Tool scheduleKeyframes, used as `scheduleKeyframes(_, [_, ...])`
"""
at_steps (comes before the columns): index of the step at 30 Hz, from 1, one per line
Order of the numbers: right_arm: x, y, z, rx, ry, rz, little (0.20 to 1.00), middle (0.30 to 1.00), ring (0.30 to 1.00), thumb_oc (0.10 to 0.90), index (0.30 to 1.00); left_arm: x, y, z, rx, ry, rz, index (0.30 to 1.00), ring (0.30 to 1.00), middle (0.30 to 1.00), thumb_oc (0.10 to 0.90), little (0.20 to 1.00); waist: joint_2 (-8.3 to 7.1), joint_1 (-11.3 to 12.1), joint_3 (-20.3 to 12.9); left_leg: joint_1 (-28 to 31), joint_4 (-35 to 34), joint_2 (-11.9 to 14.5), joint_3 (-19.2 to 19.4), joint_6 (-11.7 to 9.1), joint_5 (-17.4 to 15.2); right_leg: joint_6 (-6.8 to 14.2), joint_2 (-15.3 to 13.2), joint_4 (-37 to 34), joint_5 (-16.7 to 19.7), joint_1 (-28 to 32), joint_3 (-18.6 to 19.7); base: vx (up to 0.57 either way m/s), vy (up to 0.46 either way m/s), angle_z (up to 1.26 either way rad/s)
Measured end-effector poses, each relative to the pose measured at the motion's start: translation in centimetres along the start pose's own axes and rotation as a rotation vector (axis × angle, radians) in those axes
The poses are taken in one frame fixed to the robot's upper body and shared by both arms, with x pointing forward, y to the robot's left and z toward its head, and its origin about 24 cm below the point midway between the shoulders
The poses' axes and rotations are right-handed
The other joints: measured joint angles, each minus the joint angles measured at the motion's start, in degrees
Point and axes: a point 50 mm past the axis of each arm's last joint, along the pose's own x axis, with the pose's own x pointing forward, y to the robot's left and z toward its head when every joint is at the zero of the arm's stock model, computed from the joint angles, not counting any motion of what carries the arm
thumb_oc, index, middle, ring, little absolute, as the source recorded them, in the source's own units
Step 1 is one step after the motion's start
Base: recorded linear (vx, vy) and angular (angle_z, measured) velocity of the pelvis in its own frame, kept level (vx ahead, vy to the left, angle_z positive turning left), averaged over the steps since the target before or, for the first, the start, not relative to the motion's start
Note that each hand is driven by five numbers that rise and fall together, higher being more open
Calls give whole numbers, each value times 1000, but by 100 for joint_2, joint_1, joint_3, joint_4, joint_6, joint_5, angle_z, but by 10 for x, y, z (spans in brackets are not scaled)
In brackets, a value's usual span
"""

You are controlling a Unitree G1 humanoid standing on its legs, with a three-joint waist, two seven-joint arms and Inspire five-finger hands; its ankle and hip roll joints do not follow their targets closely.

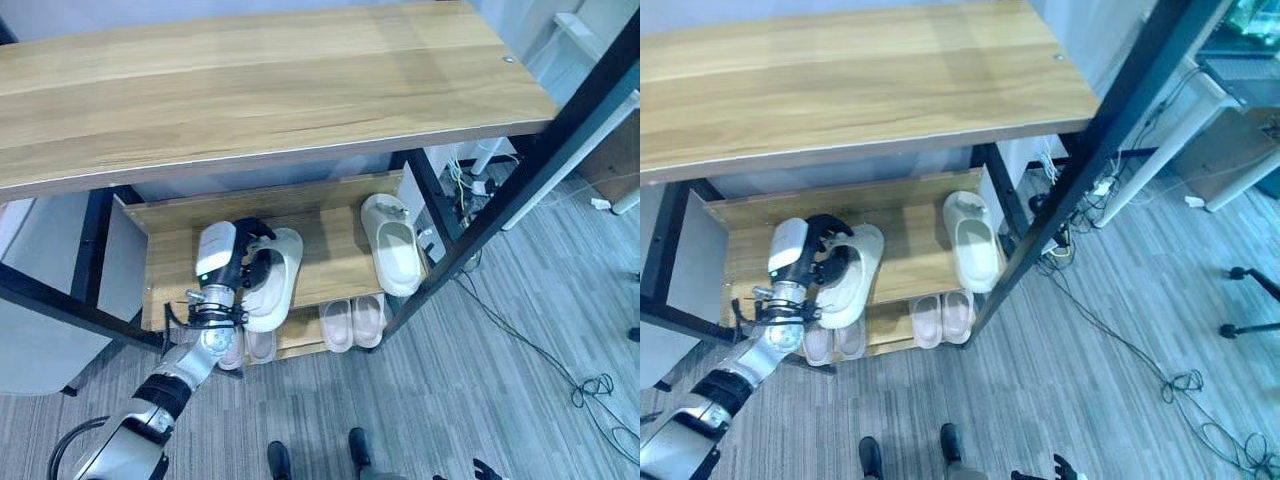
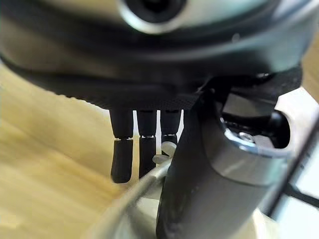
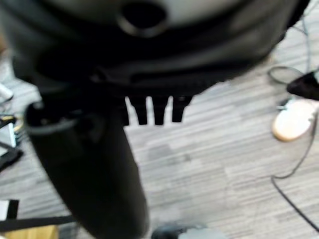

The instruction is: Arrange the slippers neatly on the shoe rack.

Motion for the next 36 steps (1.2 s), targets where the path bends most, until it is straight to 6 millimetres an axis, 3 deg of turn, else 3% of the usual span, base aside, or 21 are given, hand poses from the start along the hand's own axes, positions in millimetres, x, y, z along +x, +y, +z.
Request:
scheduleKeyframes(10, [2,-2,5,8,-19,-11,900,900,900,800,900,39,-13,30,14,-12,52,300,300,300,400,300,68,-33,43,-231,0,2,84,1,-1,33,5,1,85,-286,108,1,-9,-6])
scheduleKeyframes(17, [4,-2,18,-2,-75,-12,900,900,900,800,900,55,-9,41,24,-28,68,300,300,300,400,300,71,-52,44,-365,0,2,82,1,0,22,8,4,102,-415,107,10,-5,0])
scheduleKeyframes(36, [4,18,53,-29,-233,69,900,900,900,800,900,55,-30,74,-74,-46,104,300,300,300,400,300,-156,-90,110,-446,0,-19,55,6,-4,29,-9,4,99,-491,89,1,-2,0])
